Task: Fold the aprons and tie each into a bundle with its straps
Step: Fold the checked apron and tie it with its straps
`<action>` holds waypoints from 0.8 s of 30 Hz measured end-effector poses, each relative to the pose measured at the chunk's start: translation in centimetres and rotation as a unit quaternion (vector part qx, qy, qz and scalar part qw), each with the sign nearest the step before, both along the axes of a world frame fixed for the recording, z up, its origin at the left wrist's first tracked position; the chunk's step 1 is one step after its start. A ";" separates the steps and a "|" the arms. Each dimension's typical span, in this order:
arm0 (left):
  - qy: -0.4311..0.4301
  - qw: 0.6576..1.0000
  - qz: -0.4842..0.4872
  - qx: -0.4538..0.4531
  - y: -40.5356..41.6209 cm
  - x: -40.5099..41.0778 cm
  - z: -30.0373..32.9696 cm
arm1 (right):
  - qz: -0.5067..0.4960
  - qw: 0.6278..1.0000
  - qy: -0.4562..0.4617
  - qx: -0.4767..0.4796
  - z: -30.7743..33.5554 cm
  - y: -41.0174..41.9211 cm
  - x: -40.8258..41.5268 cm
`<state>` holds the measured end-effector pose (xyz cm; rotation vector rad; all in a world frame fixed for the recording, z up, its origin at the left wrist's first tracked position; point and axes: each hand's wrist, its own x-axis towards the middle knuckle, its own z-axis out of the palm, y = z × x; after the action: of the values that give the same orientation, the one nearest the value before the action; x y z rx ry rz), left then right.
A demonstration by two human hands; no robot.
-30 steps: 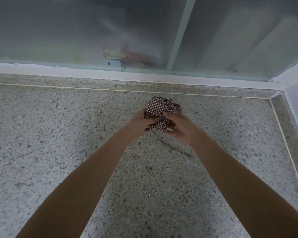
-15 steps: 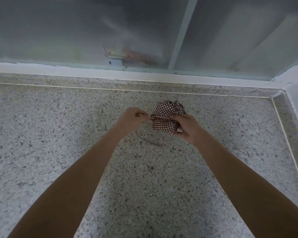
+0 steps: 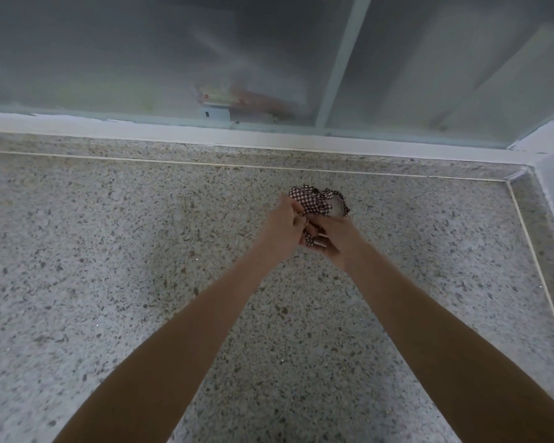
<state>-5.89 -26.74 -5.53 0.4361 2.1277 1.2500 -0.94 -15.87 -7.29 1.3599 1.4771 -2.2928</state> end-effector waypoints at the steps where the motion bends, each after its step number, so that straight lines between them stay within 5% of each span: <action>1: -0.015 1.000 0.017 -0.008 0.1 0.0 -0.1 | -0.001 1.000 0.006 -0.012 0.1 -0.1 0.1; 5: -0.054 0.997 0.057 0.002 -0.2 -0.1 -0.2 | 0.004 0.998 0.030 -0.059 0.7 -0.3 0.6; 12: 0.047 0.997 0.015 -0.060 0.1 0.2 0.5 | 0.035 0.997 0.030 -0.055 0.9 -0.4 0.5; 16: -0.005 1.000 0.006 -0.019 -0.8 0.5 1.3 | 0.036 0.999 0.013 -0.023 0.7 -0.2 0.6; 20: -0.073 0.991 0.102 0.036 -2.8 -0.4 2.0 | 0.006 0.999 0.020 -0.024 0.8 -0.4 0.9; 24: 0.168 0.975 0.116 -0.083 -3.2 -1.7 0.9 | -0.021 0.999 0.027 -0.034 1.3 -0.5 0.8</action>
<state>-7.58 -29.97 -4.65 0.3546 2.6111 1.1742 -0.18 -16.39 -6.04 1.3335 1.3848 -2.3996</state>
